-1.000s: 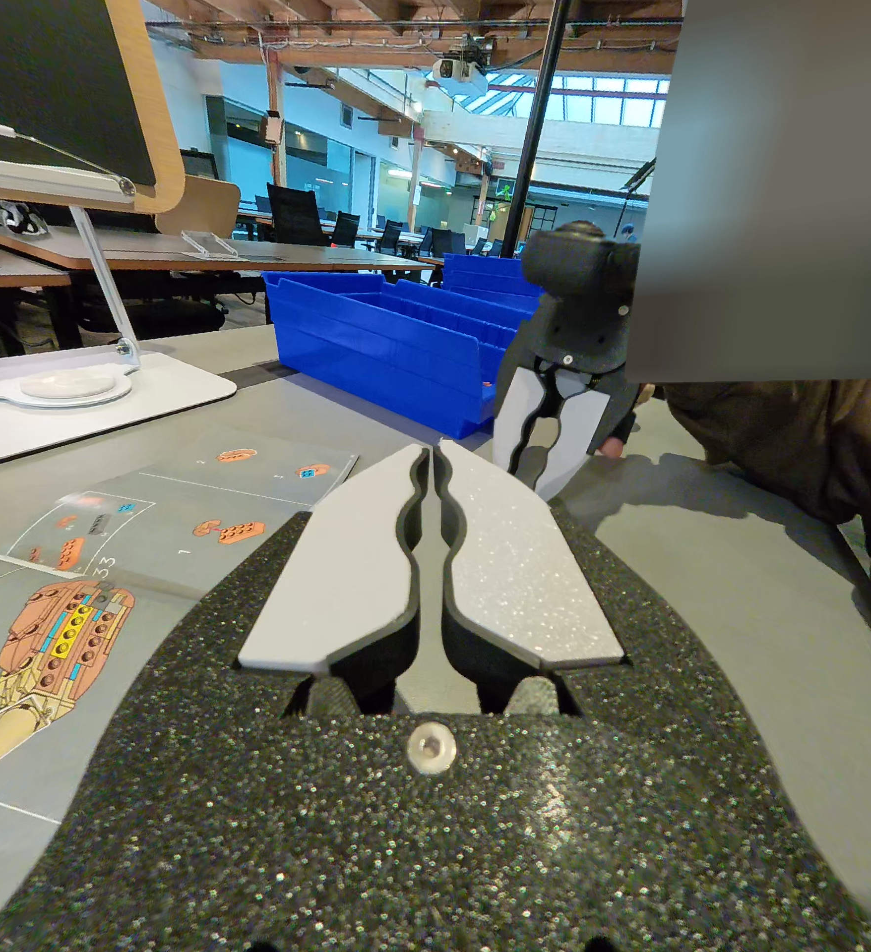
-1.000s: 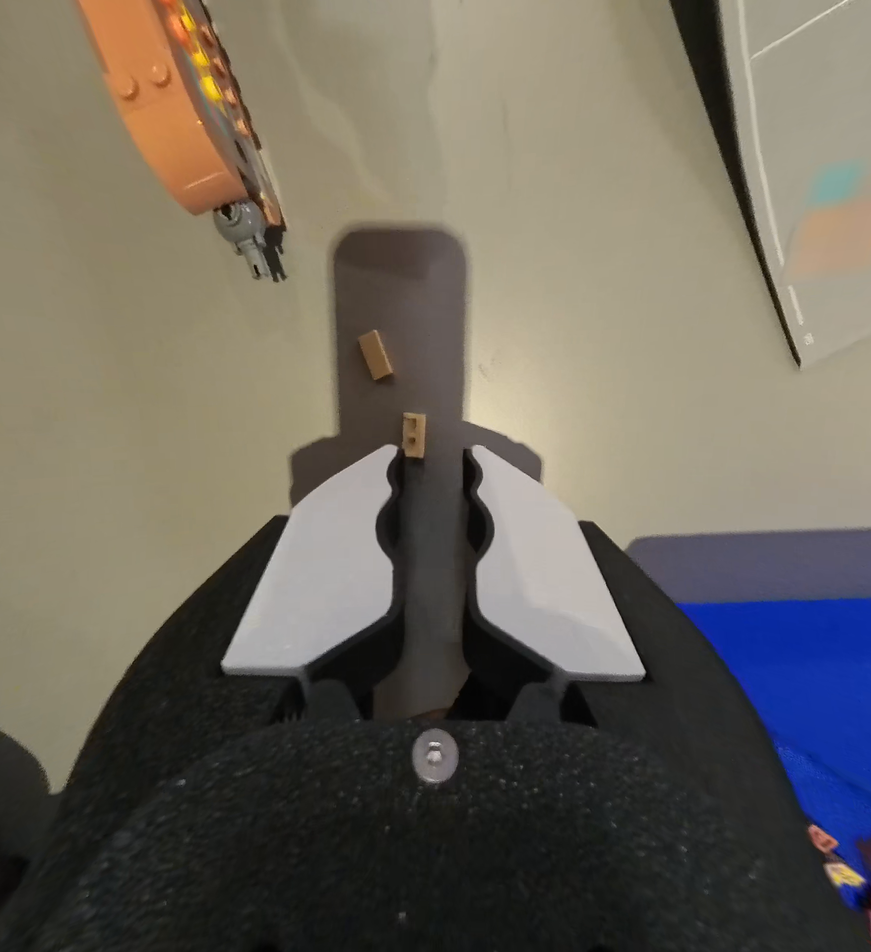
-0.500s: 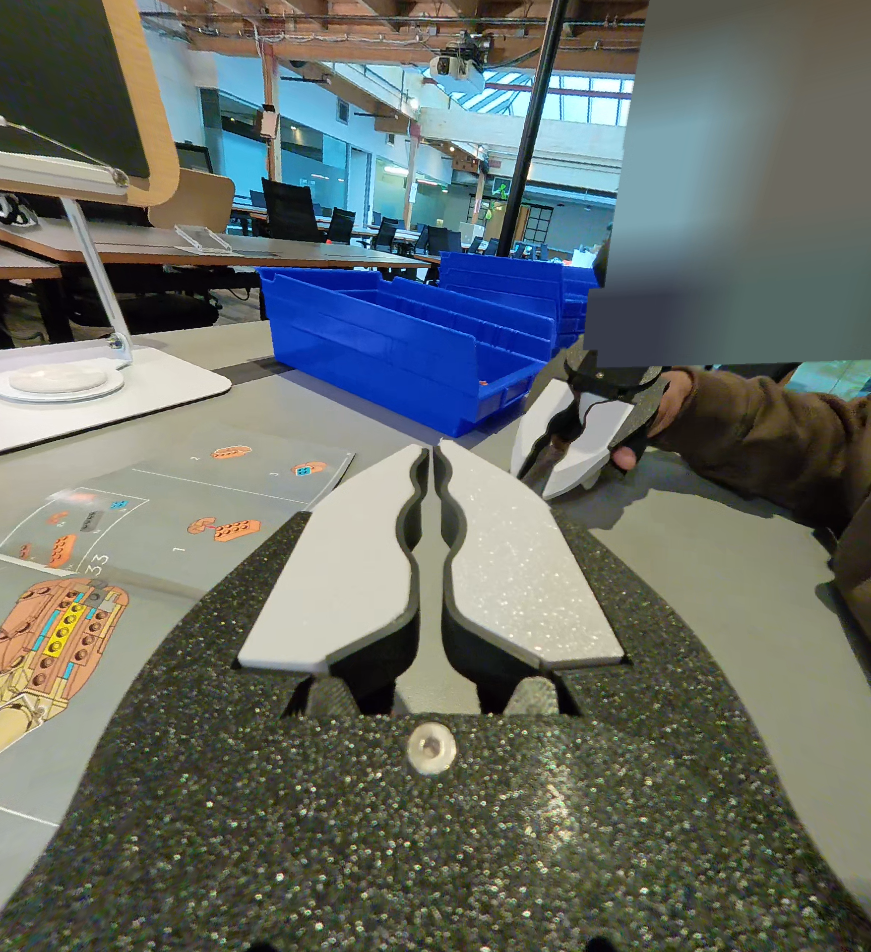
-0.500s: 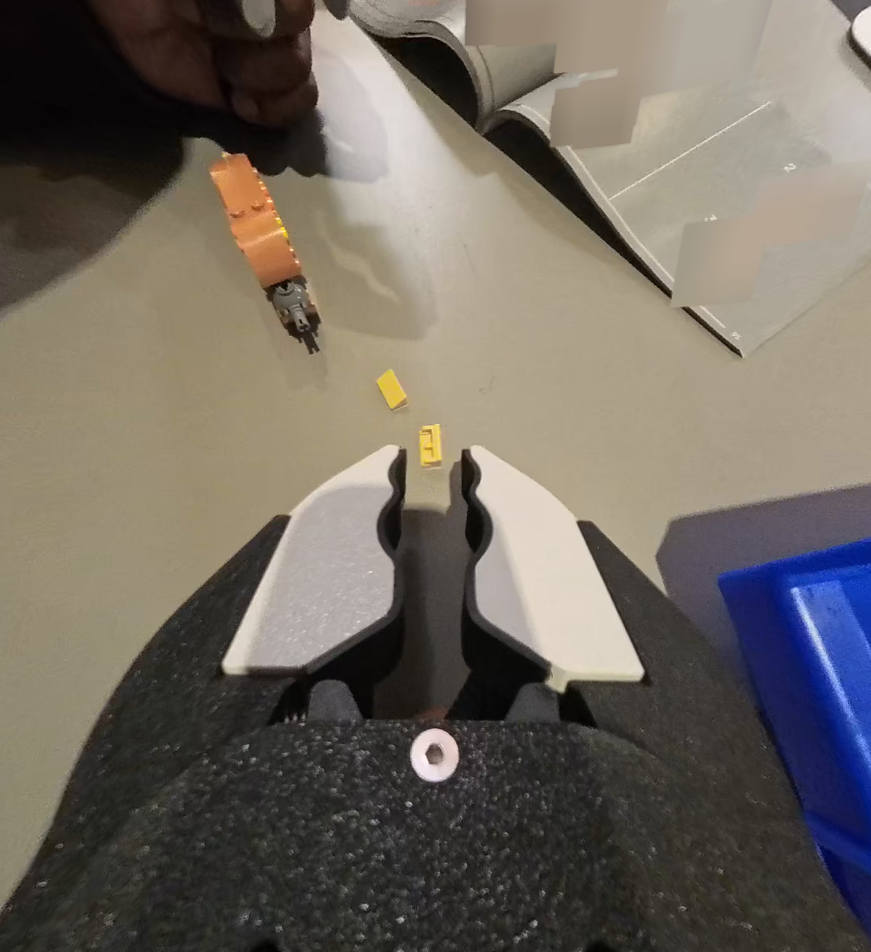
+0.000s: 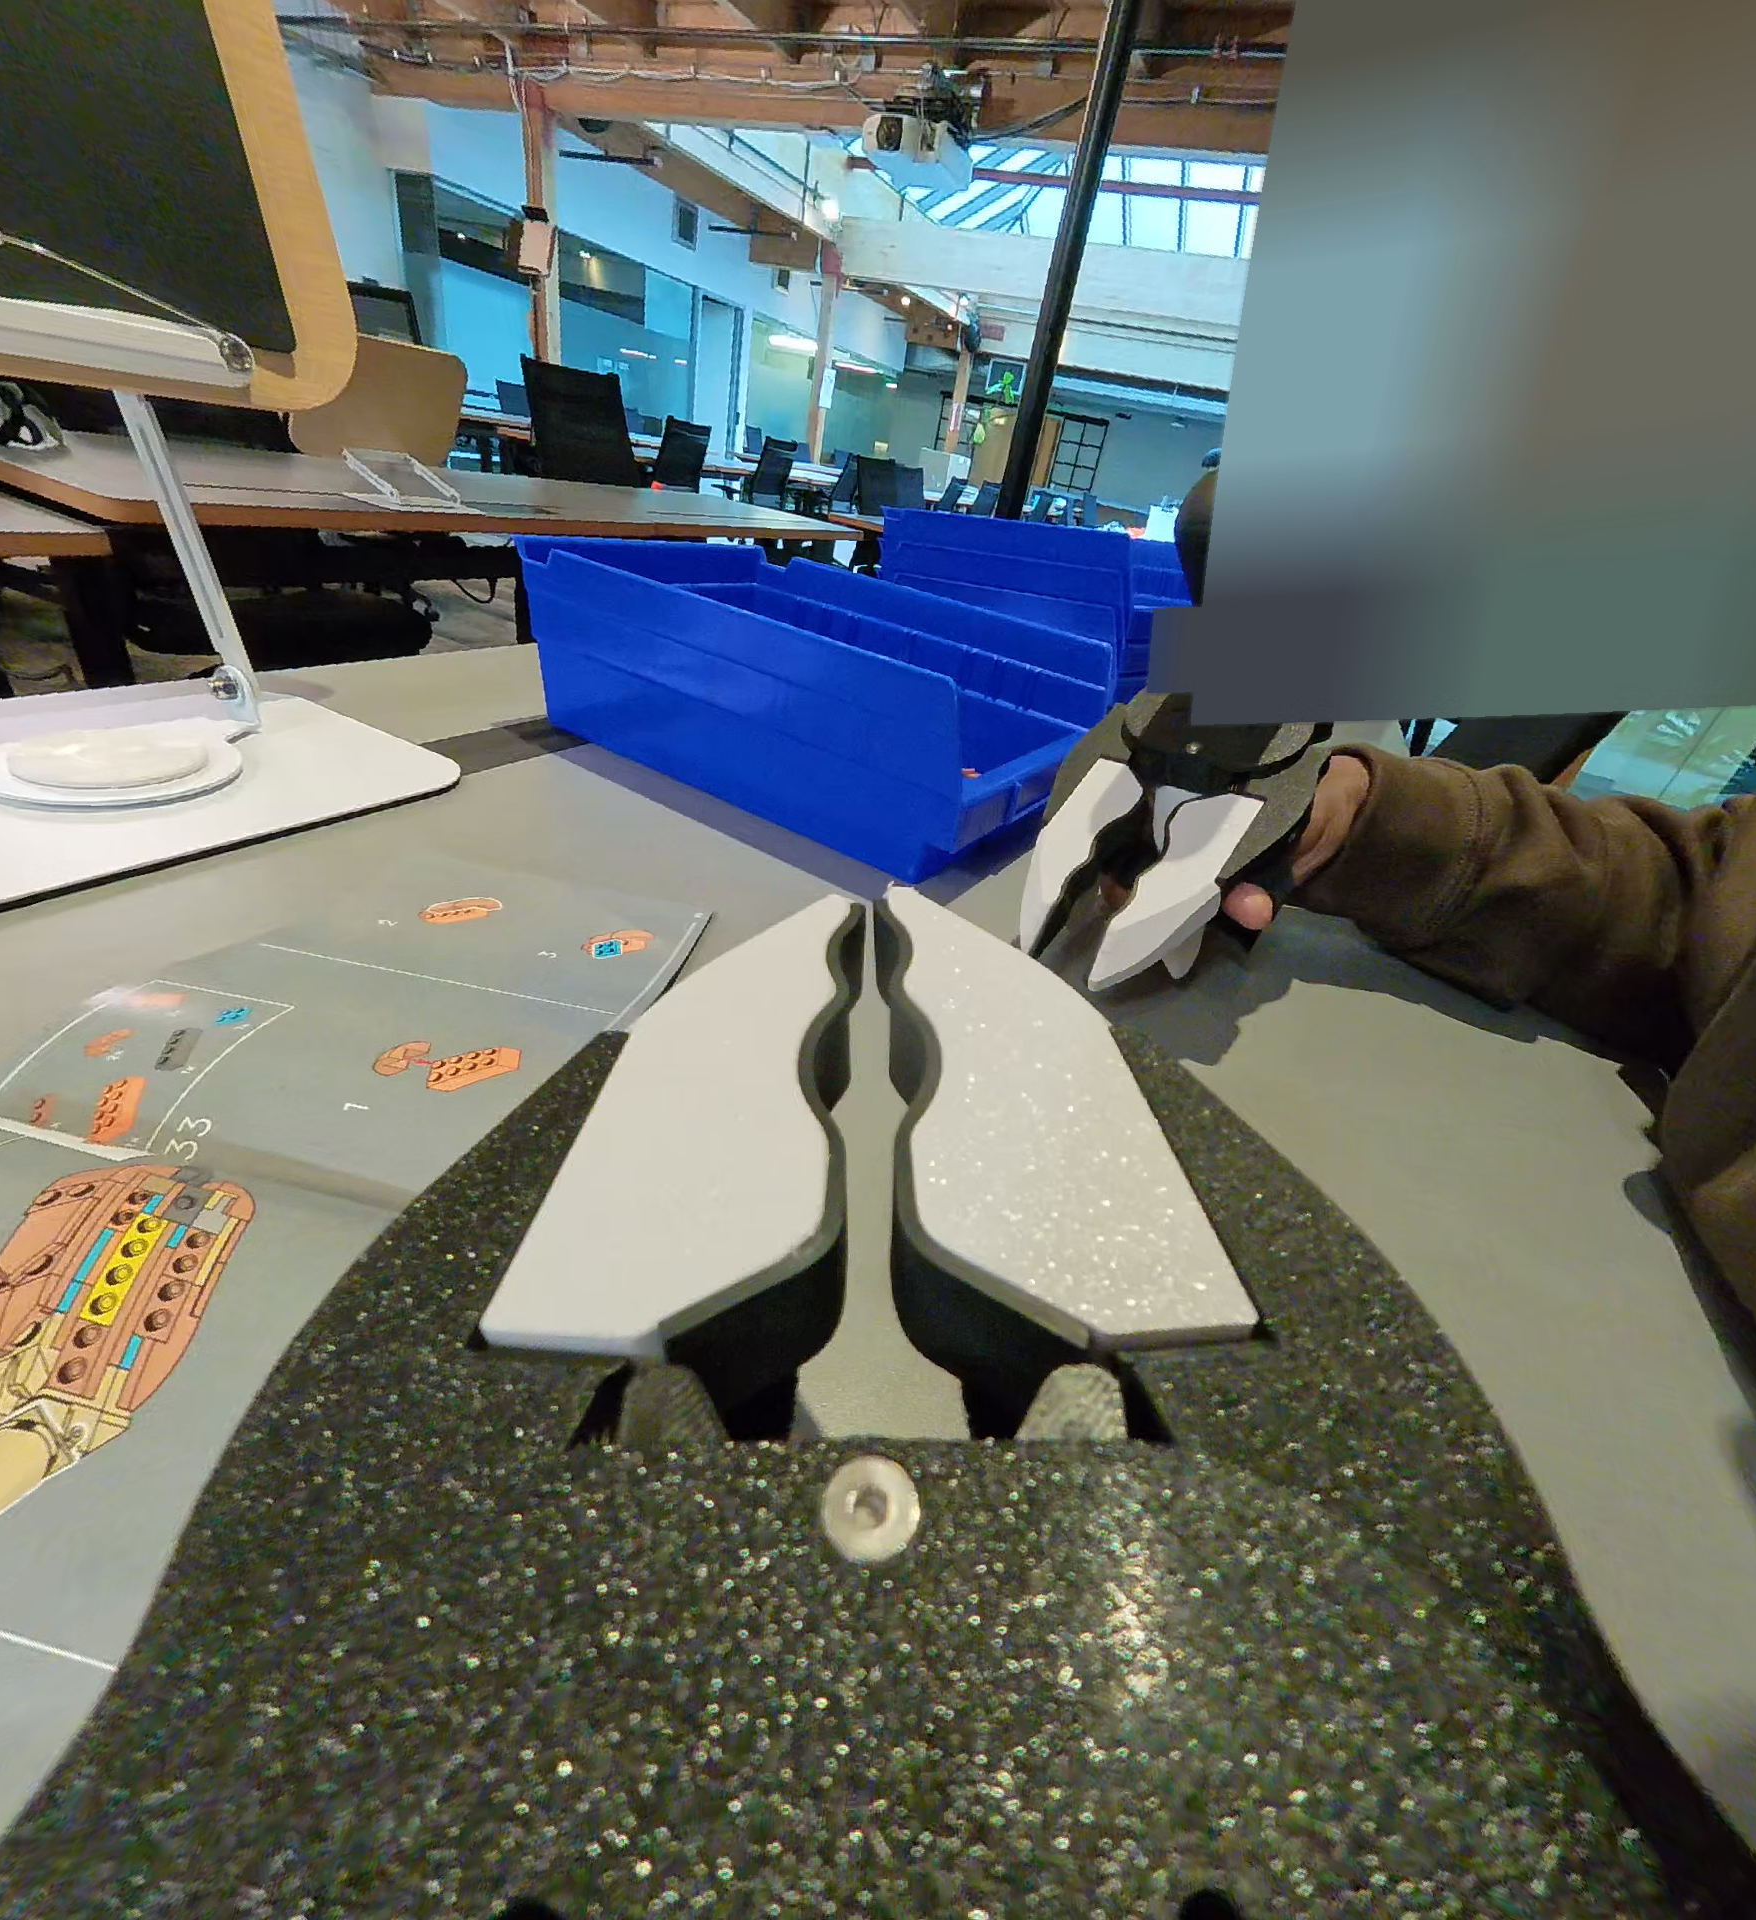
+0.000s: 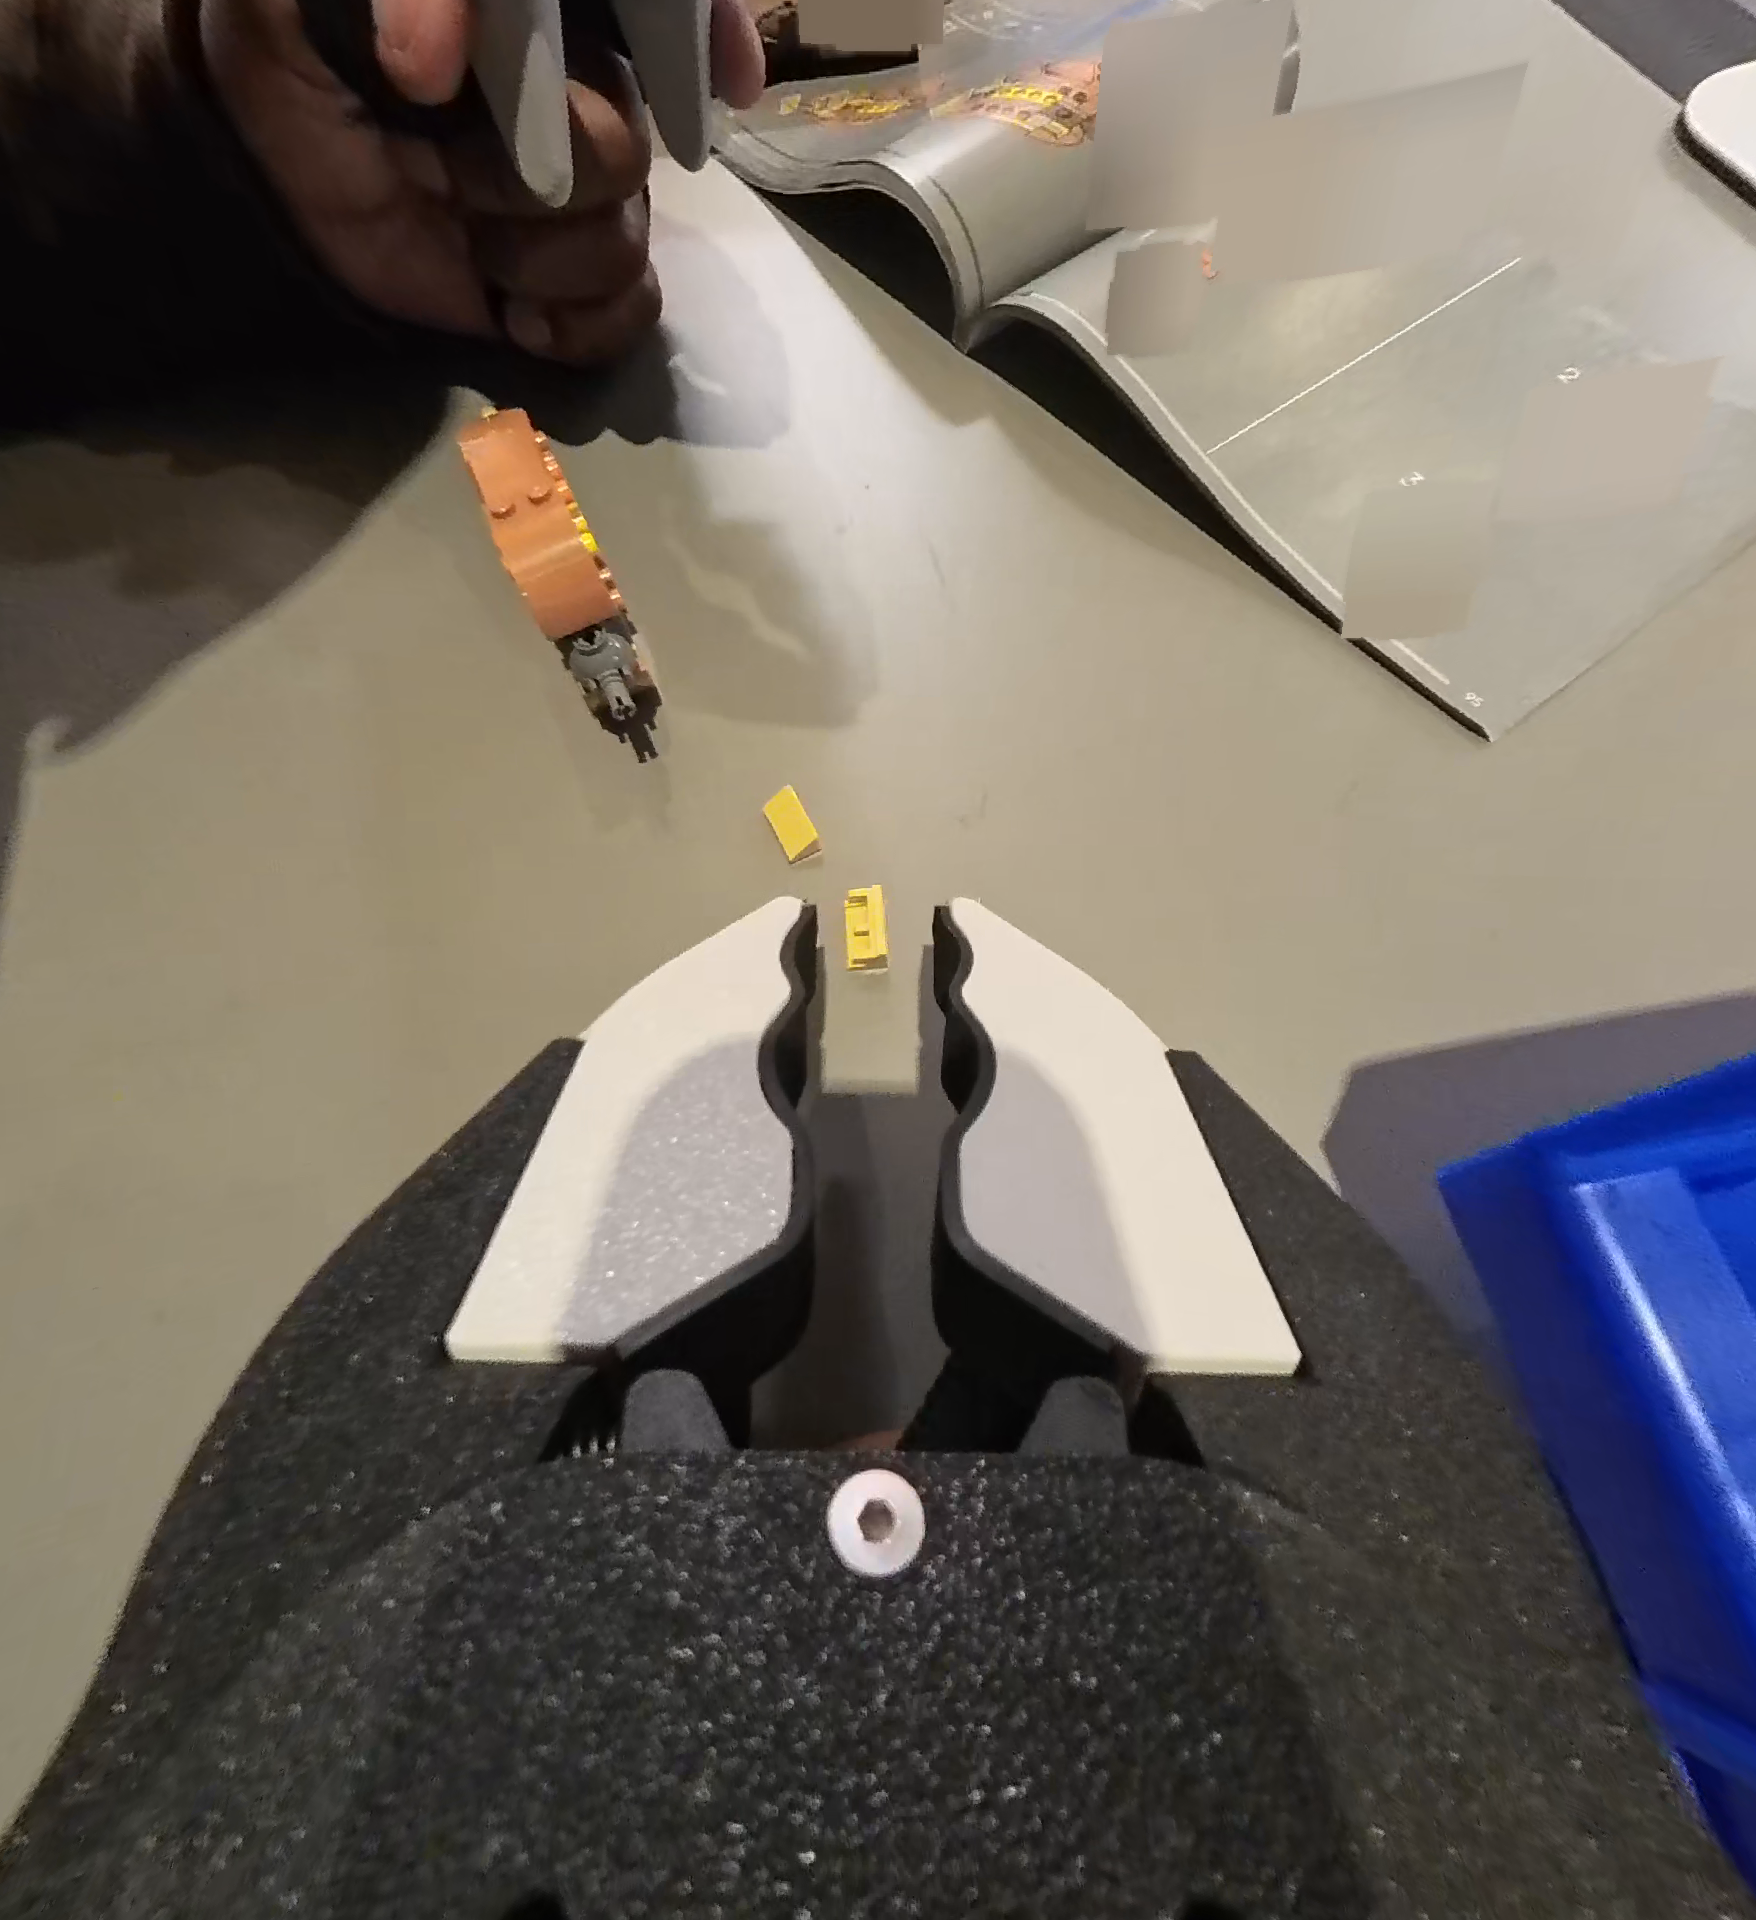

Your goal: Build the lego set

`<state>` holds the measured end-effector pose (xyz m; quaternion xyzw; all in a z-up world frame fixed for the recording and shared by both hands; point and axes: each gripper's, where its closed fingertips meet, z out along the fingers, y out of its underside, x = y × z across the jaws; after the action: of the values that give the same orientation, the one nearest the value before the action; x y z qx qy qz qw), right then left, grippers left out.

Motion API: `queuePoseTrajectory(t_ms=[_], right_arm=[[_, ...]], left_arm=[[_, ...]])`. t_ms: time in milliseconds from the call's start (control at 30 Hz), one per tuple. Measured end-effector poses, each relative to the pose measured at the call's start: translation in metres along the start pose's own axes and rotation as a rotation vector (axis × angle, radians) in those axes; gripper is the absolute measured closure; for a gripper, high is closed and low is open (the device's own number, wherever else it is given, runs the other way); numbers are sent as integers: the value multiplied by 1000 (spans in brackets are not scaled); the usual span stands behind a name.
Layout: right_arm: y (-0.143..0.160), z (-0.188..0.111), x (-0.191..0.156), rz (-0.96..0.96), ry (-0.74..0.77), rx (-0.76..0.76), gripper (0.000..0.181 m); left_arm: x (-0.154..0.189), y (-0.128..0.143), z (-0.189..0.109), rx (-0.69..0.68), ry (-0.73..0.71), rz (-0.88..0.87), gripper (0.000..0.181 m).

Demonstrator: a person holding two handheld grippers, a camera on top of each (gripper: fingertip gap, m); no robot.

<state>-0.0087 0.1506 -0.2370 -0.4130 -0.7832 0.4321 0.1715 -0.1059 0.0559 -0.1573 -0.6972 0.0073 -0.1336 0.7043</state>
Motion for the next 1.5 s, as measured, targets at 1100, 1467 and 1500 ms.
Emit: queuePoseTrajectory(t_ms=[1100,1467,1500], right_arm=[[16,-45,5,29,136,94,160],[17,-44,5,33,136,89,160],[17,-43,5,31,135,87,160]], left_arm=[[-11,0,0,-3,-12,-53,179],[-9,0,-1,0,-4,-43,179],[-9,0,-1,-1,-4,-42,179]])
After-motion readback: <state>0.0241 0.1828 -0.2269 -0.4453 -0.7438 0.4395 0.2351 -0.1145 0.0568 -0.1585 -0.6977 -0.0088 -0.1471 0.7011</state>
